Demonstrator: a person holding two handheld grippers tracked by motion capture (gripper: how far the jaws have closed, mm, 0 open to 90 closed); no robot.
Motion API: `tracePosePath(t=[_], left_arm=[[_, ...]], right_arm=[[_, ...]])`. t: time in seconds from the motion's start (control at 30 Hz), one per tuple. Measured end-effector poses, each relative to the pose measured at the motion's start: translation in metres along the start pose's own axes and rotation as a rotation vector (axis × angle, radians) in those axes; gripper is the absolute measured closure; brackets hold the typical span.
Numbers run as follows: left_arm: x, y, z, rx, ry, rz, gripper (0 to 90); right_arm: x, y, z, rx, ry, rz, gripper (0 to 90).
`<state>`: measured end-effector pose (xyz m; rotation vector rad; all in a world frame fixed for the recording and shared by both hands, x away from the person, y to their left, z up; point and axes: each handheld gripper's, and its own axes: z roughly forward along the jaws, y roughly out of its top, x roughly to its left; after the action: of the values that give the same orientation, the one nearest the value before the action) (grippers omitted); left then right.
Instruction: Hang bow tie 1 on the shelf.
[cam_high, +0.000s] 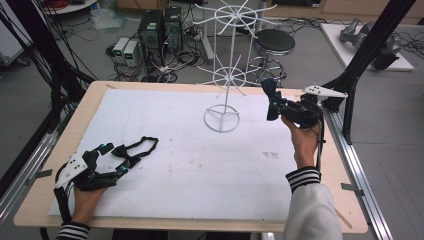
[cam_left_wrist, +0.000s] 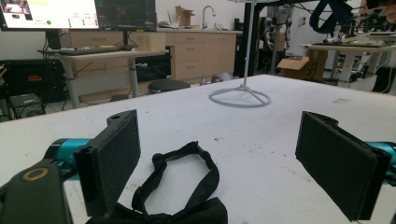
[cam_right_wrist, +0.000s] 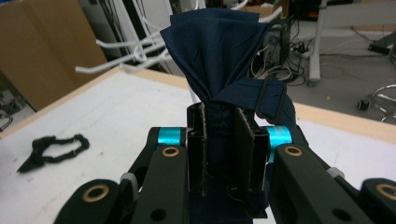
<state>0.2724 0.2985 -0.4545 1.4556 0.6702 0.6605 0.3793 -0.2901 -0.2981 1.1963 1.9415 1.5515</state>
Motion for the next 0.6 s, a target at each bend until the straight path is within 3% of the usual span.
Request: tracePosePath(t=[0.2,0.6], left_arm=[[0.0,0.0,0.0,-0.001,0.0,0.001,14.3],[0.0,0.0,0.0,-0.001,0.001,0.002,14.3]], right_arm=[[0.0,0.006,0.001,-0.017,-0.001,0.009,76.5],[0.003,0.021,0.011,-0.023,0.004,-0.03,76.5]])
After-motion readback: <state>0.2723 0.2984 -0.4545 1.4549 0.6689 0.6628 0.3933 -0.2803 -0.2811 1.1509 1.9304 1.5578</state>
